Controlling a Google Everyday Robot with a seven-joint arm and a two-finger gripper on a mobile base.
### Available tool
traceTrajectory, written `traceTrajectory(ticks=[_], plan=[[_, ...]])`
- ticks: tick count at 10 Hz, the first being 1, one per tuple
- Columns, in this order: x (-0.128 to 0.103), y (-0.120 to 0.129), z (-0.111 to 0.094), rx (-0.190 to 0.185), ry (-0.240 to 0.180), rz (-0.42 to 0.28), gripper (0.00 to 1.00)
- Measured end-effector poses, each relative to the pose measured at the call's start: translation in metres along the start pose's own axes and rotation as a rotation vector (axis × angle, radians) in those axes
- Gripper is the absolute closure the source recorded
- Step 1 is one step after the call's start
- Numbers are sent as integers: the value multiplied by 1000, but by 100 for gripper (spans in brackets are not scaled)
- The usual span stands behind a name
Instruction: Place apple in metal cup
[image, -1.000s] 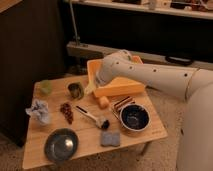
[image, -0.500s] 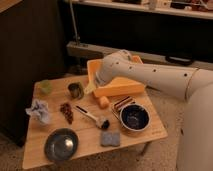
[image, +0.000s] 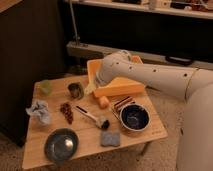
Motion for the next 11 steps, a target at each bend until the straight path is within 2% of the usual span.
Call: traceTrajectory(ticks=[6, 8, 11], plan=[[-1, 0, 0, -3, -2, -3, 20], [-9, -8, 6, -18, -41, -9, 20], [-22, -14, 26, -59, -122, 0, 20]])
